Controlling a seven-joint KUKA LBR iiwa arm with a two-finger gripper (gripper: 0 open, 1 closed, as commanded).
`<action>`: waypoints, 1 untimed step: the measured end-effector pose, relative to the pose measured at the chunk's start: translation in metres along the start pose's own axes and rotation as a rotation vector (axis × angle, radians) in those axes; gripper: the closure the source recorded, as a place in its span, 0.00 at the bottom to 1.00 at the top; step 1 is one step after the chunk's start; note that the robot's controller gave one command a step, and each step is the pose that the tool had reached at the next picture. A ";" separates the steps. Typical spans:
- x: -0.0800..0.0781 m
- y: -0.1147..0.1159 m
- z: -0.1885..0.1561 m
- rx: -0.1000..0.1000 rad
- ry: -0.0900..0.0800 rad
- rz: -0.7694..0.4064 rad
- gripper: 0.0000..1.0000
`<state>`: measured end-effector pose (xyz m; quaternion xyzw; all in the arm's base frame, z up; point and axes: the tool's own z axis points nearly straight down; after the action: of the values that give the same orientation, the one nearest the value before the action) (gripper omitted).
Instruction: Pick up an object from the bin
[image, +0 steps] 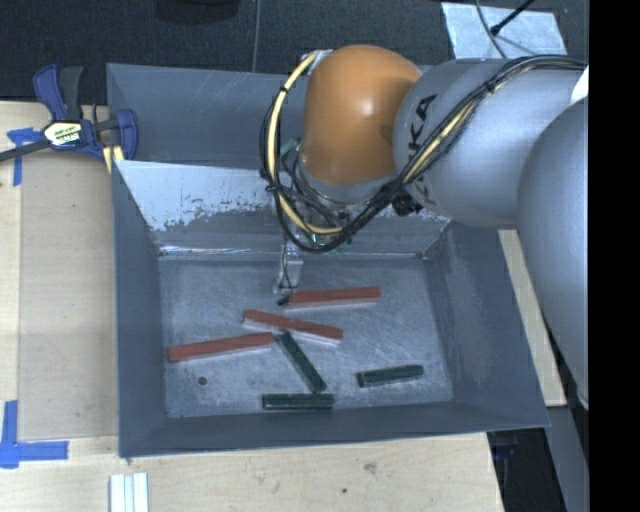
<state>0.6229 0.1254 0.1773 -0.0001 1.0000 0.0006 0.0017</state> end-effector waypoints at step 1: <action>0.082 -0.017 0.111 0.003 0.011 -0.089 0.00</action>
Offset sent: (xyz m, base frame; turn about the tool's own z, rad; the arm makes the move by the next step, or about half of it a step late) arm -0.0783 -0.0155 -0.1073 -0.0883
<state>0.5413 0.1089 0.0656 -0.0445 0.9990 -0.0008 -0.0039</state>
